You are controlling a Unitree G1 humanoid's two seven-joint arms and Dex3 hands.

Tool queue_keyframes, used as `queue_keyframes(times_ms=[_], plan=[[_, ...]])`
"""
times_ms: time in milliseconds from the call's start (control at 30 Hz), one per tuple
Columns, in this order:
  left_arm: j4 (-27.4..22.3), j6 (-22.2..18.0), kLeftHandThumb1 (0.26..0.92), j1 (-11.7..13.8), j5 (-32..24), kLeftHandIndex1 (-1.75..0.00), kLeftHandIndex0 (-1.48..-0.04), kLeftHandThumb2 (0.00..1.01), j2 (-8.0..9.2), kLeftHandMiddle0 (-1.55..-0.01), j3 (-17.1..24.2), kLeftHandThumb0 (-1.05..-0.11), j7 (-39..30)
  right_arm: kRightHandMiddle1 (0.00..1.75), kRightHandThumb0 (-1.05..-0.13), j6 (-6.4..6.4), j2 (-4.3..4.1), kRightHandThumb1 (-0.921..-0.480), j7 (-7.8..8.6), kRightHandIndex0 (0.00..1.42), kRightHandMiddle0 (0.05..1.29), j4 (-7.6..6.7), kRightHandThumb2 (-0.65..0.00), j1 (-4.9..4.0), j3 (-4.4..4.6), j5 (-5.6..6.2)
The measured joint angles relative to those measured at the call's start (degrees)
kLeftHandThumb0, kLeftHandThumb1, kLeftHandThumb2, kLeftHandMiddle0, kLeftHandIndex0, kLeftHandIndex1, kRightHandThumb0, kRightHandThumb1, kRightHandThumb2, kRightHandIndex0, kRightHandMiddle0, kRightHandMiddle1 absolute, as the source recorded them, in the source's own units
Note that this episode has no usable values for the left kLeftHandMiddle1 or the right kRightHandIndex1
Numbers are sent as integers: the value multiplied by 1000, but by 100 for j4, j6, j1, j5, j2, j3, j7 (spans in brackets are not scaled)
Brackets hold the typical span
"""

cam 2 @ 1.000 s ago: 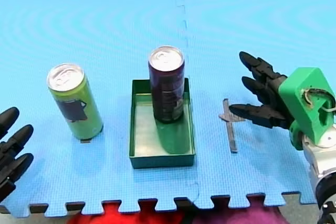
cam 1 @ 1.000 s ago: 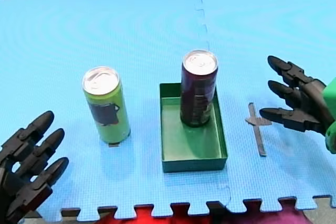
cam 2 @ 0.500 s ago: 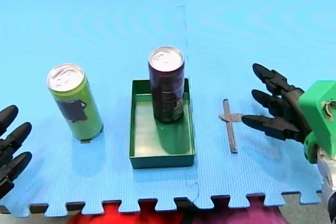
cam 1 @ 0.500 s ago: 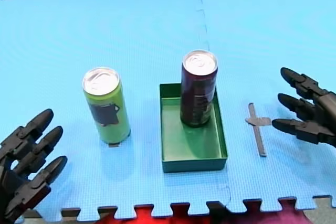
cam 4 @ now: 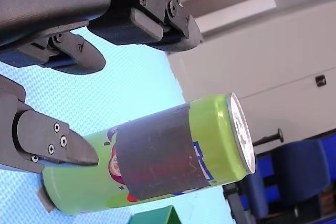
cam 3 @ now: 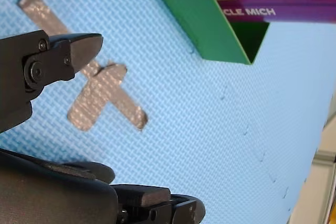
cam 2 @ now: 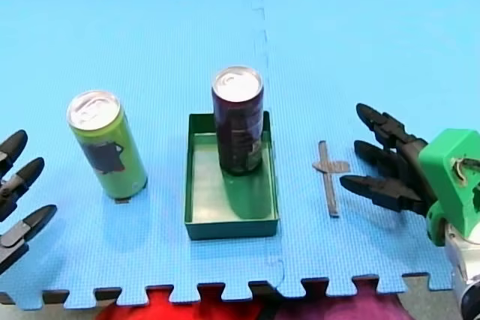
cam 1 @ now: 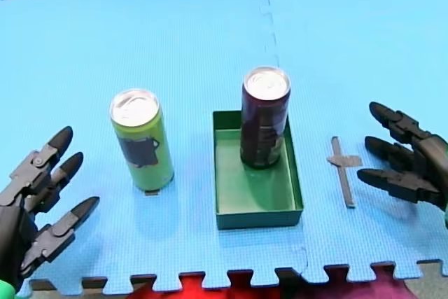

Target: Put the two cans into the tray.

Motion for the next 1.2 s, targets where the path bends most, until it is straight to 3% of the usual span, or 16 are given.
queue_keyframes(times_ms=[400, 600, 800, 1200], plan=[[-30, 381, 703, -113, -453, 0, -248, 0, 70, -330, -80, -1048, -527, 0, -1048, 182, 49, -853, 26, 233, 140, -33, 0, -13, -13, 70], [-248, 862, 726, -33, -437, 0, -212, 11, 291, -299, -214, -1048, -851, 0, -1048, 188, 74, -848, 19, 229, 132, -57, 0, 1, -8, 78], [-342, 1082, 758, 43, -293, 0, -194, 20, 503, -301, -324, -1048, -1042, 0, -1048, 245, 89, -843, 17, 223, 124, -68, 0, 1, -31, 120], [-340, 1239, 789, -70, 11, 0, -170, 21, 666, -303, -452, -1048, -959, 0, -1048, 306, 94, -840, 99, 208, 117, -66, 0, 0, -119, 219]])
